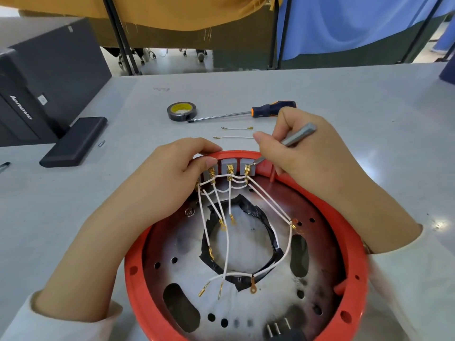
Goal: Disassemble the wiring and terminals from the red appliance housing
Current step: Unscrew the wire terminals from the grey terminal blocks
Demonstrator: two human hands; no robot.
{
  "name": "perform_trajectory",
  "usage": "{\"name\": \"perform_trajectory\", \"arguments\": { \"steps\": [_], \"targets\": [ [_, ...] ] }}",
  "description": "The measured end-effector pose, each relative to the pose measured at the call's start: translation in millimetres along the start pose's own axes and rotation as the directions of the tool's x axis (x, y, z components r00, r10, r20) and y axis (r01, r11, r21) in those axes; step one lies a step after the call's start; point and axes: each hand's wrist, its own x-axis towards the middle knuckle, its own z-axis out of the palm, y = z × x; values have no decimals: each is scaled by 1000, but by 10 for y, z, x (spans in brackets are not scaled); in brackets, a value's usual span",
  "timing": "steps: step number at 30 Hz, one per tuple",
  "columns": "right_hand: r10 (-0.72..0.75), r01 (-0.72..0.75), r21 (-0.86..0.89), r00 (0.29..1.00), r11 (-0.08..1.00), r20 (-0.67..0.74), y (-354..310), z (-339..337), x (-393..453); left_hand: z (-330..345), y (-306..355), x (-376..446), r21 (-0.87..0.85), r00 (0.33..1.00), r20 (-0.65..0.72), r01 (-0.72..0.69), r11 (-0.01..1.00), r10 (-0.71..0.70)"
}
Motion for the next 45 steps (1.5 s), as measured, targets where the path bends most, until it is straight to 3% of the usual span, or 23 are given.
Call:
{"name": "perform_trajectory", "arguments": {
  "steps": [15,21,27,30,34,45],
  "targets": [
    [202,-225,260,973,939,114,3,-39,174,-15,20,0,13,1000,18,12,1000,-12],
    [197,-193,257,980,947,8,49,-16,164,-22,22,-7,11,1000,24,16,1000,-16],
    [69,-52,194,994,980,-84,-50,-86,67,-19,16,-5,14,1000,18,1,1000,-1],
    [-40,53,72,985,996,-170,-92,-76,30,-15,2,-3,21,1000,17,3,1000,-4],
    [-20,26,47,993,999,-118,-57,-10,0,-12,0,3,27,1000,17,3,1000,-3],
    [-46,45,-12,987,999,-154,3,20,25,-11,-5,9,17,1000,12,5,1000,-6]
  ]
}}
